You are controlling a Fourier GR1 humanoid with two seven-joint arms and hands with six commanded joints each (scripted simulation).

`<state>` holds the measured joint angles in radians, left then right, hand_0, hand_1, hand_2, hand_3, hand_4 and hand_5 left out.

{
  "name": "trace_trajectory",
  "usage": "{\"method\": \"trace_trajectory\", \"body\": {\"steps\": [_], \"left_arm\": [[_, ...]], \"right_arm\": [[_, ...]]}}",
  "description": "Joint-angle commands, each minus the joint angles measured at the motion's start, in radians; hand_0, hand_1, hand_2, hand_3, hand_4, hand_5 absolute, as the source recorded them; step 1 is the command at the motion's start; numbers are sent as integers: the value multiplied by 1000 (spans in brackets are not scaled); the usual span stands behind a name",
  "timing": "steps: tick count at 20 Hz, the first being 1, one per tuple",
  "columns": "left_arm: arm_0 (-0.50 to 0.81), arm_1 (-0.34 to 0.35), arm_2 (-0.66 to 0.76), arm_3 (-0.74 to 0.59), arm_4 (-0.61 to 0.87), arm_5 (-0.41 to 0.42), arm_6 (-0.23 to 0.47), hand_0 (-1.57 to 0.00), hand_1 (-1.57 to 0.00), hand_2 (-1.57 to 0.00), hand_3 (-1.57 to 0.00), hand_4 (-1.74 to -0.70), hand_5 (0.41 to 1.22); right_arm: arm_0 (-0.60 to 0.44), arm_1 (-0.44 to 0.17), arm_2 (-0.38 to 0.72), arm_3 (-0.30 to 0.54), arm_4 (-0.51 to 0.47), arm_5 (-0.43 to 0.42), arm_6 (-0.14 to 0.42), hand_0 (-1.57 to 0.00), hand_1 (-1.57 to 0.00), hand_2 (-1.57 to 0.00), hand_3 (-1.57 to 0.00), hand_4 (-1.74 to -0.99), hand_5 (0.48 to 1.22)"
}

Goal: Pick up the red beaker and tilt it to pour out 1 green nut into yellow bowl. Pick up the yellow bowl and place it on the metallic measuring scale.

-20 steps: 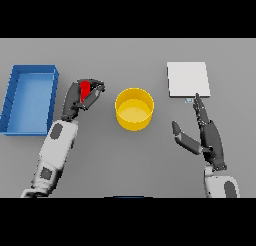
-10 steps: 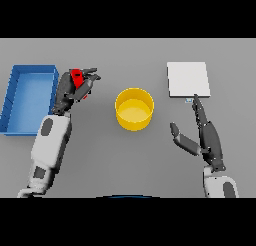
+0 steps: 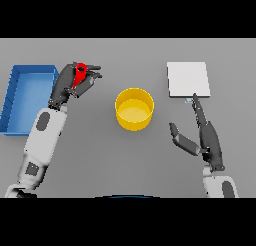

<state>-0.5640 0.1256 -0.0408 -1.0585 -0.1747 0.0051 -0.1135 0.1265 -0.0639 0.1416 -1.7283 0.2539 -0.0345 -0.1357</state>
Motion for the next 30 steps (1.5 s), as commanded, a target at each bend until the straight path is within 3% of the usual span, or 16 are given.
{"method": "trace_trajectory", "body": {"steps": [1,2,6,9,15,16,17,23,26,30], "left_arm": [[-5,20,-22,-17,-22,-10,19,-1563,-1564,-1564,-1562,-1732,1129],[-19,40,-57,-25,-58,-18,36,-1565,-1565,-1566,-1563,-1734,1124],[-69,102,-188,-48,-192,-55,132,-1569,-1569,-1569,-1568,-1738,1127],[-120,142,-275,-50,-280,-90,164,-1570,-1570,-1570,-1569,-1740,1139],[-260,165,-487,10,-505,-165,242,-1571,-1571,-1571,-1571,-1741,1197],[-276,171,-517,28,-538,-196,250,-1571,-1571,-1571,-1571,-1689,1202],[-289,172,-545,35,-571,-214,255,-1571,-1571,-1571,-1492,-1698,1205],[-430,190,-679,103,-722,-337,171,-1571,-1571,-1571,-1295,-1719,1217],[-468,179,-744,141,-785,-343,96,-1571,-1571,-1571,-1429,-1725,1219],[-524,166,-817,157,-868,-370,62,-1571,-1571,-1571,-1513,-1732,1220]], "right_arm": [[-15,-4,-10,-3,-10,1,20,1,1,1,1,-1202,662],[-20,4,-6,-3,-7,-3,43,1,1,1,1,-1199,658],[-2,-6,1,-7,-2,9,26,1,1,1,1,-1183,663],[12,3,11,-19,-4,15,35,1,1,1,1,-1178,667],[-3,7,1,-17,-18,18,70,1,1,1,1,-1187,676],[-20,15,-3,-13,-19,7,82,1,1,1,1,-1191,675],[-10,12,-6,-20,-29,13,69,1,1,1,1,-1190,675],[3,36,-10,-22,-70,24,83,1,1,1,1,-1206,639],[16,36,-3,-21,-43,9,65,1,1,1,1,-1221,617],[11,34,-8,-19,-30,-8,53,1,1,1,1,-1205,584]]}}
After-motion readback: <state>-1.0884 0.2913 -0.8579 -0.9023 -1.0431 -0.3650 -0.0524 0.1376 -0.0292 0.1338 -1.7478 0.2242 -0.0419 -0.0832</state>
